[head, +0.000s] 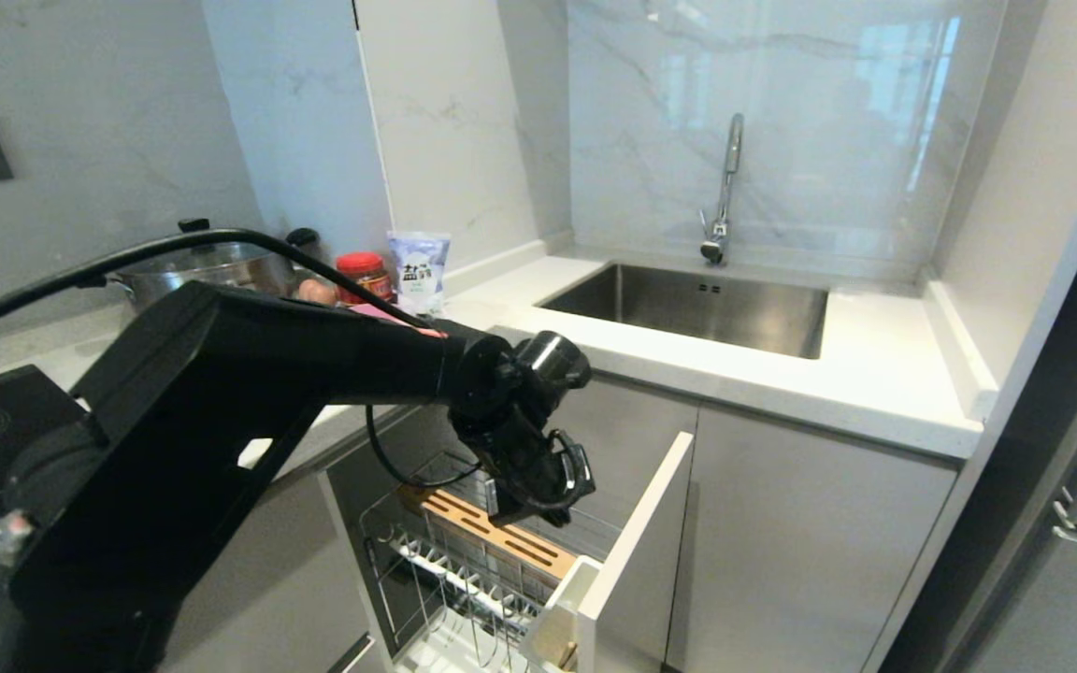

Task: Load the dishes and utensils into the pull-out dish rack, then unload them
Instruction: Pick up the chopsticks and place it in the cupboard

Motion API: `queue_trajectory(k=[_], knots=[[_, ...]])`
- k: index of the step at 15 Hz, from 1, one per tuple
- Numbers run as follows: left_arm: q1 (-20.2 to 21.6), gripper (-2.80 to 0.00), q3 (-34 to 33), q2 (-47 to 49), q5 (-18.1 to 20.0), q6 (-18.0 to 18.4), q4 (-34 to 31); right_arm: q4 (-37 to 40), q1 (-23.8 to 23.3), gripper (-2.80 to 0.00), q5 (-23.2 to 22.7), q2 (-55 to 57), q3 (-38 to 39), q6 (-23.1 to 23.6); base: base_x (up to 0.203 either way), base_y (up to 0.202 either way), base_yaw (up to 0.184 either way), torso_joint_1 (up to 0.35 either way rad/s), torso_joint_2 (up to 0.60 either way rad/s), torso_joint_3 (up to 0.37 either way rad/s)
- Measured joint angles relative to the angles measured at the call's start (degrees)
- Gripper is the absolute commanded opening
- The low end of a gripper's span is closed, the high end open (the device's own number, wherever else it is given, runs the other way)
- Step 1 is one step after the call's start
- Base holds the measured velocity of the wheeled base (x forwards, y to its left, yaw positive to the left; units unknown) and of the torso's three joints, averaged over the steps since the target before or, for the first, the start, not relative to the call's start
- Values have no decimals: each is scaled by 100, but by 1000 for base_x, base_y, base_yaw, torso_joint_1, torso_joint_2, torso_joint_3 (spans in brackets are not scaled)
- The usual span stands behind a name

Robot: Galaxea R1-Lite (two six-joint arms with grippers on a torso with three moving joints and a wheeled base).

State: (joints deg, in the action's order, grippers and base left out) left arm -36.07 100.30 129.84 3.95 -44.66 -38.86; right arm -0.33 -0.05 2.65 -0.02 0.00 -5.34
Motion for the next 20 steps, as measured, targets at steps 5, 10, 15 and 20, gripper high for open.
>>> queue_trajectory(k=[5, 10, 15, 20], knots=[[708, -280, 55, -1232, -242, 418, 0, 0, 0, -280, -1, 0, 0, 1, 0, 0, 0, 0, 0, 0], [1334, -280, -114, -3189, -266, 1205, -2, 2, -5, -280, 0, 0, 0, 0, 0, 0, 0, 0, 0, 0], [1803, -280, -821, -5624, -156, 2824, 57, 2, 0, -280, 0, 0, 0, 0, 0, 0, 0, 0, 0, 0], [3137, -280, -1583, -7978, 846, 4573, 119, 0, -2, -280, 0, 0, 0, 1, 0, 0, 0, 0, 0, 0]])
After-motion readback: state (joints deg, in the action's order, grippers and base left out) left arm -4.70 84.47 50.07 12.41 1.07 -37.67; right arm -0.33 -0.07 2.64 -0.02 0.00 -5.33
